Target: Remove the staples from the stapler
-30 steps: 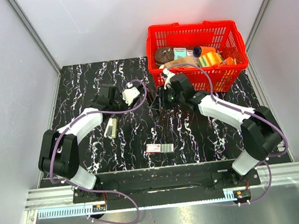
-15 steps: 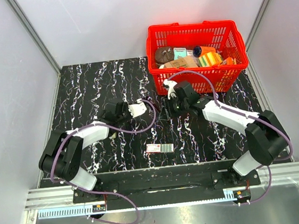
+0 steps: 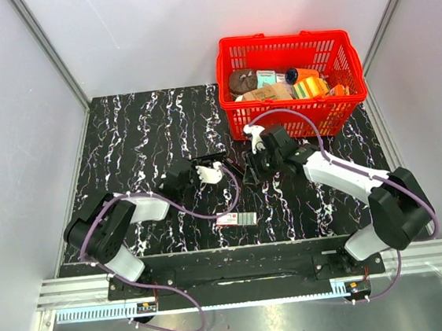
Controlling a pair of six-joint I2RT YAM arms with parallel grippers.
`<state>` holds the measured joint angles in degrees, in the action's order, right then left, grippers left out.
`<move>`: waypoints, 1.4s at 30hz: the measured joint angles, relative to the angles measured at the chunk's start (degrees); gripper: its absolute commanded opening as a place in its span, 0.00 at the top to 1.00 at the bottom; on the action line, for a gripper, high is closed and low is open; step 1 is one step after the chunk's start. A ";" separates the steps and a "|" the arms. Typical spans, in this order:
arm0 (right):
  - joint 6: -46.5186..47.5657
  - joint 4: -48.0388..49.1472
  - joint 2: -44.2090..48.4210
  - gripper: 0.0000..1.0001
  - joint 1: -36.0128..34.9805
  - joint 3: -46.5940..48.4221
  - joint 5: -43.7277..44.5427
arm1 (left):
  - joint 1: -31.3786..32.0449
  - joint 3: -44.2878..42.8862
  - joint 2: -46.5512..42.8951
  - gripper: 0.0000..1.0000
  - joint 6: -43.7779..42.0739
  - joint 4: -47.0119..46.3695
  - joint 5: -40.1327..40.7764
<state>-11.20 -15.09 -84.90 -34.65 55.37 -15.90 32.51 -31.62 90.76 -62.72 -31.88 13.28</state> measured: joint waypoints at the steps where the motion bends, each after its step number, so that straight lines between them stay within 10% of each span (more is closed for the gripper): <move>1: 0.50 -0.74 0.28 1.00 0.00 -0.17 0.37 | 0.48 0.48 0.68 1.00 -1.20 -2.03 0.74; 15: 3.10 -3.74 2.03 1.00 -0.07 -1.86 1.88 | 4.35 4.59 6.14 1.00 -14.49 -22.36 8.26; 30: -11.32 12.48 0.26 1.00 0.31 2.99 2.14 | 8.02 -14.73 -9.18 0.99 25.68 26.88 -11.17; 42: -13.81 14.75 -7.17 1.00 0.70 13.97 8.35 | 4.33 -19.58 -9.16 0.51 39.45 42.29 -26.60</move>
<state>-25.02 -0.34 -92.07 -33.95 69.34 -7.55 36.84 -51.20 81.60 -23.27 10.41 -13.32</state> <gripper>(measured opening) 0.014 0.447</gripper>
